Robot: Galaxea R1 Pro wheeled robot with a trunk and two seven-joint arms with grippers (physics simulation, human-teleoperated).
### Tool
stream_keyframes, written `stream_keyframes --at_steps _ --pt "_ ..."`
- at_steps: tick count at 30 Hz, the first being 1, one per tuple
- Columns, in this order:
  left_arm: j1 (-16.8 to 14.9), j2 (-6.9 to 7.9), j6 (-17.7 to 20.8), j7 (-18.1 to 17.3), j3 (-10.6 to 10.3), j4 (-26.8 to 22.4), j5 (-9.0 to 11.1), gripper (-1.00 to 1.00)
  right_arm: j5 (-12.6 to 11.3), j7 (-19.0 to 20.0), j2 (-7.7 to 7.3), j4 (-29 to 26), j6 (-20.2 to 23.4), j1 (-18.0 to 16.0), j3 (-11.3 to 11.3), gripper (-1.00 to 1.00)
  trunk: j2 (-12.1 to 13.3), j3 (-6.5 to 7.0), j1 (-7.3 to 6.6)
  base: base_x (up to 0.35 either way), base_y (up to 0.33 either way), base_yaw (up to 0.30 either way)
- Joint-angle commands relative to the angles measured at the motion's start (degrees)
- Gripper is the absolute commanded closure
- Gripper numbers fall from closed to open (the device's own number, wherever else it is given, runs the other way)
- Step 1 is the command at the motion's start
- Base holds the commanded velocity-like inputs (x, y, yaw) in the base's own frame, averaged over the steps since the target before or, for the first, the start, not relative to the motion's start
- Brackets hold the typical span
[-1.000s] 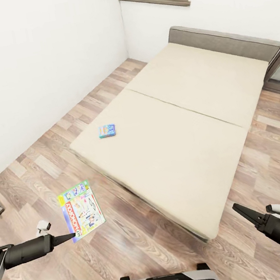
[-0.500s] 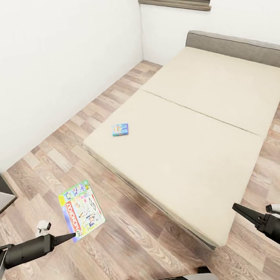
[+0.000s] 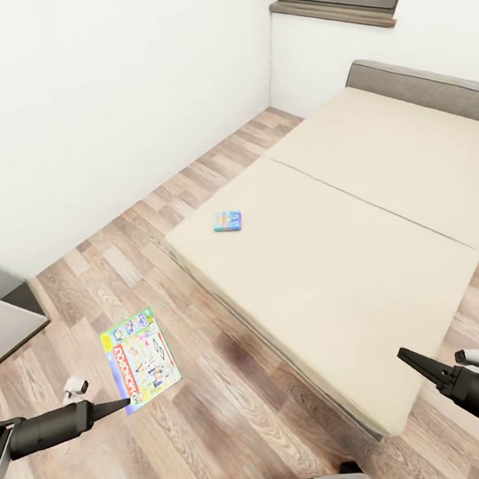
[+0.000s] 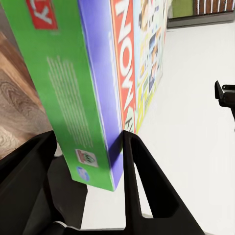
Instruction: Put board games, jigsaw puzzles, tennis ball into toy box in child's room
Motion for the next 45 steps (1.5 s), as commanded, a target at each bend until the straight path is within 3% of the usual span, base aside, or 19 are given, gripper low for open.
stream_keyframes --at_steps 1,45 --pt "0.0 0.01 0.6 -0.2 0.0 0.0 0.0 1.00 -0.2 0.1 0.00 0.0 0.3 0.0 0.0 -1.00 -0.1 0.01 0.03 0.000 0.000 0.192" --pt "0.0 -0.08 0.6 -0.2 0.0 0.0 0.0 1.00 -0.2 0.1 0.00 0.0 0.3 0.0 -0.1 -1.00 -0.1 3.49 0.03 0.000 0.000 0.184"
